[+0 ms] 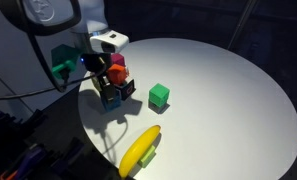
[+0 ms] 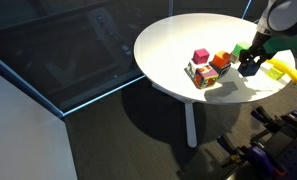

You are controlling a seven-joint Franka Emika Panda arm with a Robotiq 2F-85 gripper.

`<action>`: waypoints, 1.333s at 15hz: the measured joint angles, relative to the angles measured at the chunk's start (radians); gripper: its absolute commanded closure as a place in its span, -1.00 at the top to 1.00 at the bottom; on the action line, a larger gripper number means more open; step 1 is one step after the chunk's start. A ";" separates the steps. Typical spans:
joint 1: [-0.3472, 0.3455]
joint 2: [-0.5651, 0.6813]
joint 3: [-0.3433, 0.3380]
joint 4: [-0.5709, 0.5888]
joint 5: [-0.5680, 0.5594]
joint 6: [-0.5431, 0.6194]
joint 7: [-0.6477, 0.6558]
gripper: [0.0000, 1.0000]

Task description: Put the blue block on the table

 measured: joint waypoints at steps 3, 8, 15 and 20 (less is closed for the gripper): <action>0.000 0.017 -0.003 -0.001 0.000 0.017 0.000 -0.41; -0.001 0.040 -0.017 -0.001 0.001 0.059 -0.002 -0.41; -0.030 0.078 -0.028 0.000 0.017 0.074 -0.038 -0.41; -0.045 0.110 -0.028 0.000 0.031 0.083 -0.076 -0.41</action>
